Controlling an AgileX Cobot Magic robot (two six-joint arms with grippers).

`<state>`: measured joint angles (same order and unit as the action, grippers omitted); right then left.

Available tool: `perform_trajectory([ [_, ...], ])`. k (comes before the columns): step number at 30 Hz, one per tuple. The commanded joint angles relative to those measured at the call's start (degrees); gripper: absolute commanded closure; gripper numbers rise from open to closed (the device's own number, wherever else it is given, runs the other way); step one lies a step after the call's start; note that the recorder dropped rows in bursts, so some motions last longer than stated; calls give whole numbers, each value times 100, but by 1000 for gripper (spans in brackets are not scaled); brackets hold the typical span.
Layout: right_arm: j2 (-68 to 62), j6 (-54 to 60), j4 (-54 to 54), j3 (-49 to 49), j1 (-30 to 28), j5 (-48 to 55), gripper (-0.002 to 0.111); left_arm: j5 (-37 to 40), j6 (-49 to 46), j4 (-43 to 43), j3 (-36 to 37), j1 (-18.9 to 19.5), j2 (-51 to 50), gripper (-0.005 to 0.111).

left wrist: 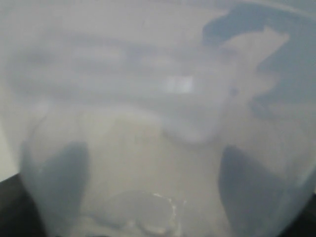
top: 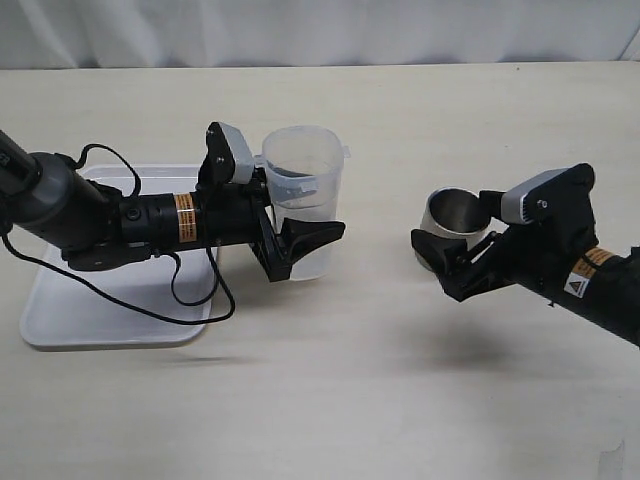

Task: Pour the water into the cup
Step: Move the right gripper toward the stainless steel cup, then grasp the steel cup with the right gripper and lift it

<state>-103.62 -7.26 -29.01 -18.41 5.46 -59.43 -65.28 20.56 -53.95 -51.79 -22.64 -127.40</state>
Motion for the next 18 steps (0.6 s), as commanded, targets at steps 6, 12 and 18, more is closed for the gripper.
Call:
perform_trajectory([
  [6,-290,254,159,-90,-1,-65,15,26,4,64,-43,-6,-8,107],
  [12,-290,254,70,-90,-1,-345,15,26,4,64,-43,-6,-8,107],
  [18,-290,254,-231,-90,-1,-756,15,26,4,64,-43,-6,-8,107],
])
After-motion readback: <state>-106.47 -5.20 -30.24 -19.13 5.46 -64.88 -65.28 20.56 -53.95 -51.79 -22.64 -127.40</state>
